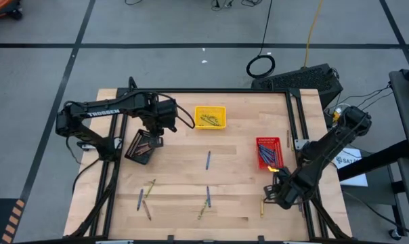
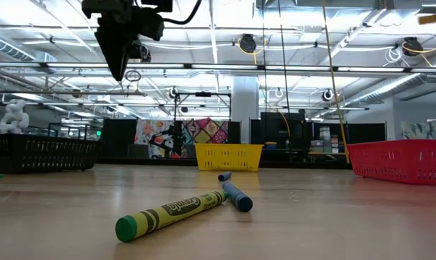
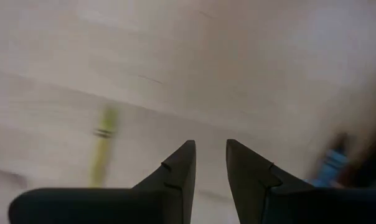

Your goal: Sort crayons

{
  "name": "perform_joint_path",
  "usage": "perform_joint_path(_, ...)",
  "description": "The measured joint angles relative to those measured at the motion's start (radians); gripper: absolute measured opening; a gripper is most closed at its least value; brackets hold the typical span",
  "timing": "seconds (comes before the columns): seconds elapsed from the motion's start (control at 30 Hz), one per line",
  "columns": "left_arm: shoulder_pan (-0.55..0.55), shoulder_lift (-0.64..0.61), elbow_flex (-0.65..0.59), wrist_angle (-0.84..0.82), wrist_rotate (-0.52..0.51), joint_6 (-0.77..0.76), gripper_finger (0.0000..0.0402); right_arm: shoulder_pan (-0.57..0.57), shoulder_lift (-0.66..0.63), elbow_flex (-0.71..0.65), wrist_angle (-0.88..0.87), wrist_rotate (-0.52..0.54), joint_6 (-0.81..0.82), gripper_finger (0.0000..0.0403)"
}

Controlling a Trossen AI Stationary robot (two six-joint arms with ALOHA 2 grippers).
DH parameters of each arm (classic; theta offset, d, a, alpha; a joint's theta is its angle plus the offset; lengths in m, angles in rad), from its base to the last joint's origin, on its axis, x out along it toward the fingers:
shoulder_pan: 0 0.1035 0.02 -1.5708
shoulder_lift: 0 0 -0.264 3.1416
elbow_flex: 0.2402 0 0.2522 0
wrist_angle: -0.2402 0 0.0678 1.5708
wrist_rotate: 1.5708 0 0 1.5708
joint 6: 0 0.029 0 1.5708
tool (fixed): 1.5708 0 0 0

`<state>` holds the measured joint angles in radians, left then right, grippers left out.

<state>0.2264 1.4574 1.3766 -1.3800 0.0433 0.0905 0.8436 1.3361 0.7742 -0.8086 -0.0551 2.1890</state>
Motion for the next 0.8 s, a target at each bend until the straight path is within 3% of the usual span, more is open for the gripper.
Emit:
perform_joint_path(0.3, 0.000, 0.000, 0.000, -0.001, 0.000, -0.005, 0.0046, 0.083, 0.000, 0.000, -0.028, -0.033, 0.074, 0.0077)
perform_joint_path(0.5, 0.000, 0.000, 0.000, 0.000, 0.000, -0.007, 0.0046, 0.105, 0.000, 0.000, -0.131, -0.128, 0.098, 0.0077)
perform_joint_path(0.8, 0.000, 0.000, 0.000, 0.002, 0.000, -0.007, 0.0046, 0.121, 0.014, 0.000, -0.166, -0.132, 0.103, 0.0077)
